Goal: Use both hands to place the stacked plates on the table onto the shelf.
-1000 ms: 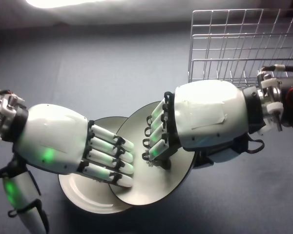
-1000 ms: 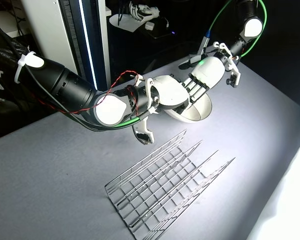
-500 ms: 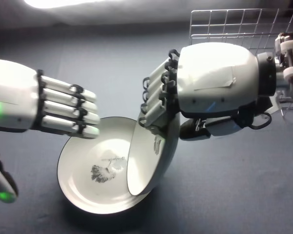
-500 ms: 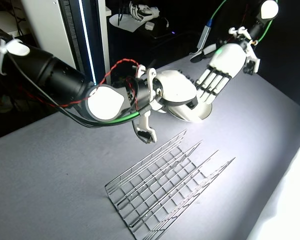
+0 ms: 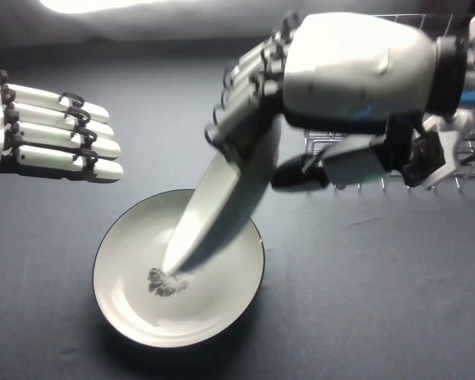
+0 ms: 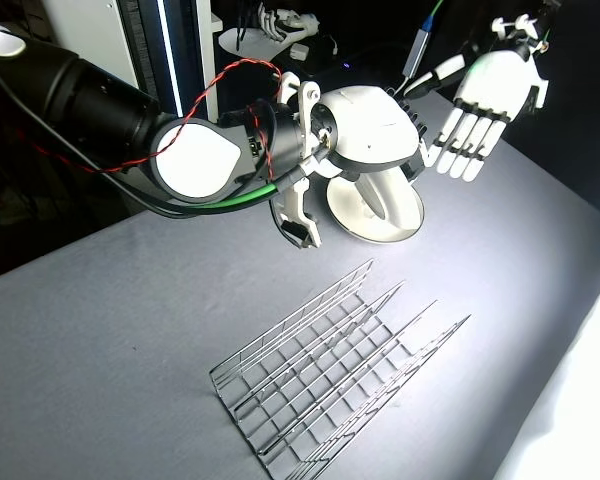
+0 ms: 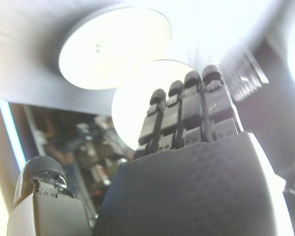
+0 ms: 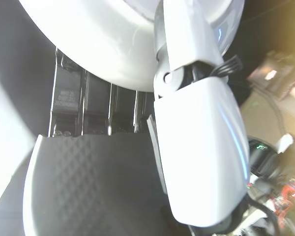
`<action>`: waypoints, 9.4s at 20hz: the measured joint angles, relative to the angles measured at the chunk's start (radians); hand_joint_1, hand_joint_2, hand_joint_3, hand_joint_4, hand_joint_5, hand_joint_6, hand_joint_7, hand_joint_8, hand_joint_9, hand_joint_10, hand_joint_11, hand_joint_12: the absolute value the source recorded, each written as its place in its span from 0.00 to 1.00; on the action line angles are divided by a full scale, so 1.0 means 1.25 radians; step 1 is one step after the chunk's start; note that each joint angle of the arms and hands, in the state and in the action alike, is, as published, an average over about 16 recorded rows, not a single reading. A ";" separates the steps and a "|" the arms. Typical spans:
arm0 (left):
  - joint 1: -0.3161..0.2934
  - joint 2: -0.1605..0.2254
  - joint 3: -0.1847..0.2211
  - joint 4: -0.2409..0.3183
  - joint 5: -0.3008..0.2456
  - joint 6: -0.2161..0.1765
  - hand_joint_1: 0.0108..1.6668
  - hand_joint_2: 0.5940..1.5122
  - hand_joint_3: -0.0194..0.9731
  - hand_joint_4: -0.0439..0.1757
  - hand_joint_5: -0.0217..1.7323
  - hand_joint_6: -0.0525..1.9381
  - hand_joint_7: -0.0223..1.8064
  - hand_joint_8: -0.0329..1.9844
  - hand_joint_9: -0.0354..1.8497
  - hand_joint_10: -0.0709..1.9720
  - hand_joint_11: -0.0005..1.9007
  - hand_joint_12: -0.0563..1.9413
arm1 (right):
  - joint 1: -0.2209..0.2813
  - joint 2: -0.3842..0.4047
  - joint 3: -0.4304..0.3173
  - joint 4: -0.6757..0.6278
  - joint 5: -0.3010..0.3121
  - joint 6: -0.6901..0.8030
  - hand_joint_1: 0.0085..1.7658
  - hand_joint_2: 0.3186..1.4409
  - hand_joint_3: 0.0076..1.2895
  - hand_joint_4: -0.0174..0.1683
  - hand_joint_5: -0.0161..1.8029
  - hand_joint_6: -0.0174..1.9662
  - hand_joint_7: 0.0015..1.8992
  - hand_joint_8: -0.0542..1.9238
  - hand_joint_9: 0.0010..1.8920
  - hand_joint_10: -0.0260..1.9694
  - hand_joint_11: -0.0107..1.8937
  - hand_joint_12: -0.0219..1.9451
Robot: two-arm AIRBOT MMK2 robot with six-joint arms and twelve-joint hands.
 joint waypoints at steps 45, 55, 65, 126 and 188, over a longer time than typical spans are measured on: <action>-0.003 -0.017 0.051 -0.052 0.011 0.041 0.01 0.36 0.03 0.21 0.02 0.04 0.02 0.01 0.03 0.04 0.01 0.03 | 0.162 0.212 0.003 0.554 -0.407 0.002 0.74 0.64 0.00 0.05 0.48 0.58 0.46 0.53 0.43 0.56 0.38 0.59; -0.001 -0.022 0.056 -0.048 0.001 0.045 0.01 0.35 0.03 0.21 0.03 0.04 0.02 0.01 0.03 0.04 0.01 0.03 | 0.119 0.234 0.040 0.483 -0.428 0.001 0.74 0.64 0.00 0.05 0.49 0.54 0.49 0.47 0.51 0.57 0.50 0.60; 0.043 -0.039 0.063 -0.036 -0.021 0.049 0.01 0.34 0.03 0.21 0.02 0.04 0.02 0.01 0.03 0.04 0.01 0.03 | 0.018 0.242 0.059 0.433 -0.379 0.003 0.74 0.64 0.00 0.04 0.49 0.53 0.52 0.42 0.53 0.56 0.56 0.57; 0.329 -0.099 0.003 -0.152 0.130 0.112 0.01 0.36 0.03 0.16 0.01 0.01 0.01 0.01 0.01 0.02 0.01 0.01 | -0.077 0.062 -0.048 -0.300 -0.070 -0.005 0.84 0.66 0.01 0.10 0.02 0.02 0.01 0.04 0.01 0.02 0.01 0.22; 0.111 0.002 -0.048 -0.107 0.076 0.061 0.01 0.38 0.03 0.20 0.02 0.03 0.02 0.01 0.03 0.04 0.01 0.03 | -0.048 -0.041 -0.032 0.004 -0.152 -0.020 0.82 0.58 0.00 0.08 0.52 0.45 0.51 0.45 0.49 0.52 0.43 0.79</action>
